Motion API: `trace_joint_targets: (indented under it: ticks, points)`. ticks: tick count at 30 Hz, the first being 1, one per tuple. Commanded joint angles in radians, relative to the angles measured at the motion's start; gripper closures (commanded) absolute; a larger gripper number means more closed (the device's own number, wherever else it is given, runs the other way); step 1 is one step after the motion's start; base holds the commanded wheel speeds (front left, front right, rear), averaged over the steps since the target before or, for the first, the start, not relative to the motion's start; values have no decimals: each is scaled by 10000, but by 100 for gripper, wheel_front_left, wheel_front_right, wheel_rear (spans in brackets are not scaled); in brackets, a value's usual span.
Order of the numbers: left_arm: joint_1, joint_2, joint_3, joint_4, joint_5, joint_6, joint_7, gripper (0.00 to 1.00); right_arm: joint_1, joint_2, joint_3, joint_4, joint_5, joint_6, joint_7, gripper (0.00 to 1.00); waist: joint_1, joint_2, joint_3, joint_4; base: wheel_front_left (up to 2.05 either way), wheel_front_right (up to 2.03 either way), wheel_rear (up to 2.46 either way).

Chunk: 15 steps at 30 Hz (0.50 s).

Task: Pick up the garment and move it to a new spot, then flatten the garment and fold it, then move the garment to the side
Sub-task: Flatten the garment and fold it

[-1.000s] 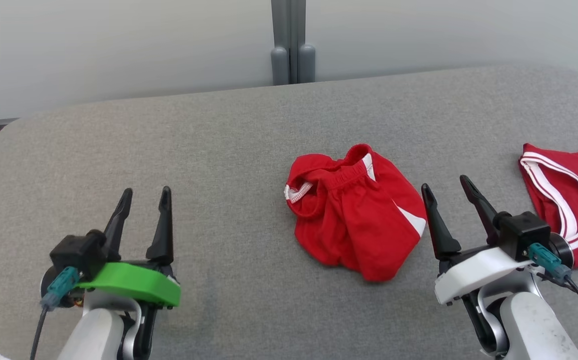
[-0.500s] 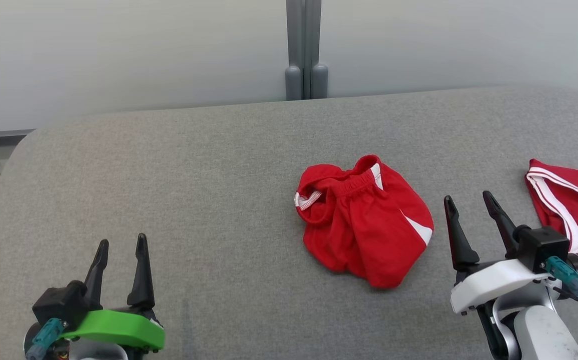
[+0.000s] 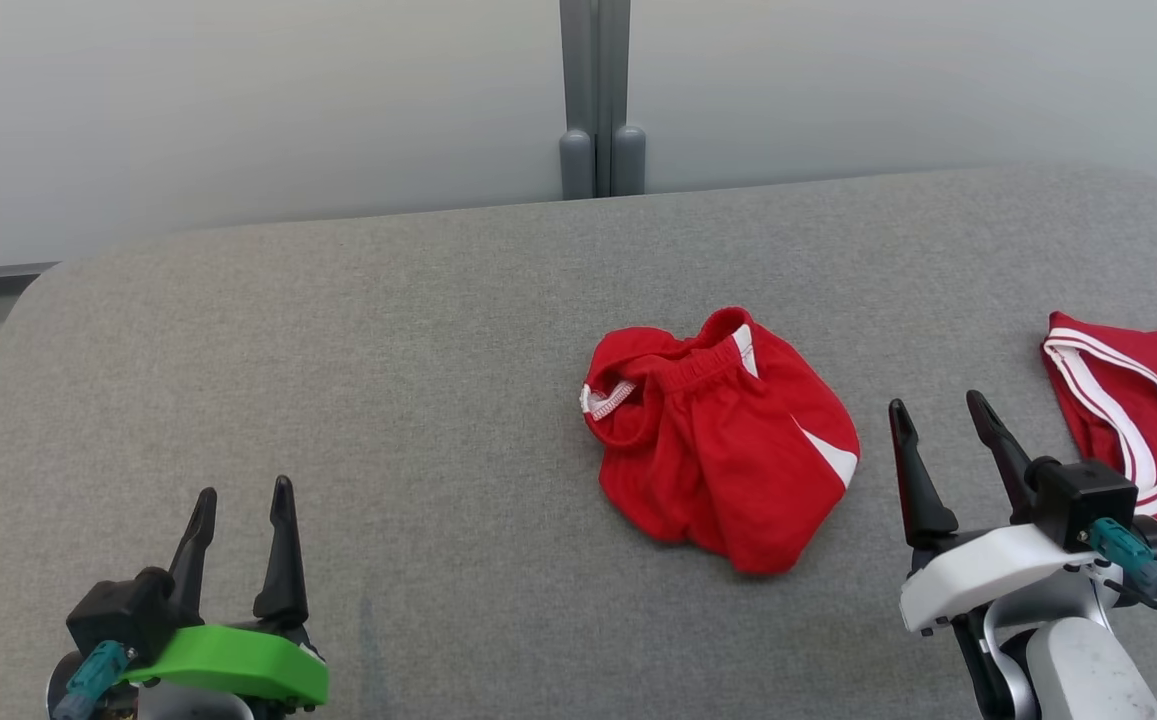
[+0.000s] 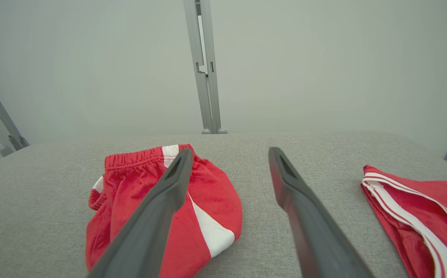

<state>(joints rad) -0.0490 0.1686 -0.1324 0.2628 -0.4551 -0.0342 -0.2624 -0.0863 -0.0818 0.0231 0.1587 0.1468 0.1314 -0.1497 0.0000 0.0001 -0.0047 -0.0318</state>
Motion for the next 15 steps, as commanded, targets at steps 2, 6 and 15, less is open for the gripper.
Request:
trace_joint_targets:
  ticks: [2, 6, 15]
  points:
    - [-60, -38, 46, 4, 74, -50, -25, 0, 39, 4, 20, -35, -48, -16, 21, 0, 0, -1, 25, -11, 0, 0, 0]
    - [-58, -61, 73, 38, 114, -83, -24, 0, 48, 6, 45, -37, -53, -16, 30, 0, 0, -1, 49, -27, 0, 0, 0]
    - [-183, -28, -31, 189, 139, -147, -15, 0, -27, 20, 131, -41, -54, -16, 21, 0, 0, -1, 113, -173, 0, 0, 0]
